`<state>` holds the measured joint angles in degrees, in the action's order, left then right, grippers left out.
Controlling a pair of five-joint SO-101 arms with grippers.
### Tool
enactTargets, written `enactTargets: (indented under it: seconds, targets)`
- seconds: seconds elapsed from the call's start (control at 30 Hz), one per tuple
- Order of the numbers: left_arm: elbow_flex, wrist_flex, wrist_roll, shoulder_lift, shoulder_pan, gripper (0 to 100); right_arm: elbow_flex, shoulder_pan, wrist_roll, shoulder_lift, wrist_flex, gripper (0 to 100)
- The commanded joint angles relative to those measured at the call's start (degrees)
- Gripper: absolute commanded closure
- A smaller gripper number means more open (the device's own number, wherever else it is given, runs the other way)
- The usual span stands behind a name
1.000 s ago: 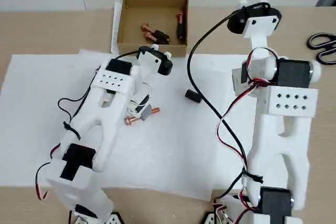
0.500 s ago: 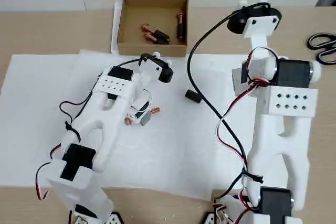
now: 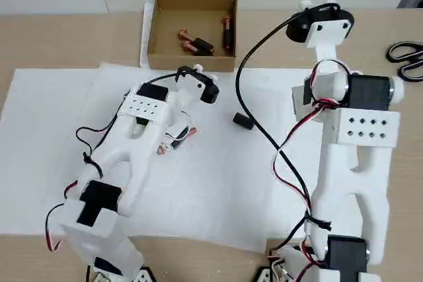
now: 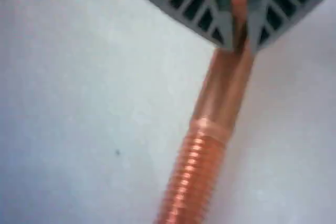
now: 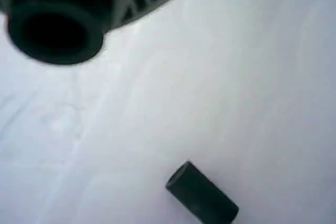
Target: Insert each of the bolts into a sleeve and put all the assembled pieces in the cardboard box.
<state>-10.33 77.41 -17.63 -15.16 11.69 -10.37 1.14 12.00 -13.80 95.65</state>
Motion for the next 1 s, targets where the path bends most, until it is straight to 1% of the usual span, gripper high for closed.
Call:
enactTargets:
  seconds: [0.0,0.1,0.23,0.33,0.67,0.77,0.97]
  targets:
    - [-0.75,-1.05,-0.09,-1.76,0.09,99,-0.35,0.22,-0.7,-2.33,-0.13,99.5]
    - [1.01,0.53,0.0,-1.76,0.09,99,-0.35,0.22,-0.7,-2.33,-0.13,99.5]
    - [4.53,4.22,0.0,-1.76,0.09,92,-0.35,0.31,-0.7,-2.33,-0.13,99.5]
    - [5.05,4.48,-0.18,-2.02,0.09,89,-0.35,0.4,-0.7,-2.33,-0.13,99.5]
    - [4.79,3.52,-0.26,-2.81,-0.09,90,-0.35,0.48,-0.7,-2.24,-0.13,99.5]
    - [5.05,3.08,-0.26,-5.19,0.0,94,-0.35,0.48,-0.7,-2.24,-0.13,99.5]
    - [5.14,2.46,-0.09,-7.47,0.09,99,-0.18,0.48,-0.7,-2.24,-0.13,99.5]
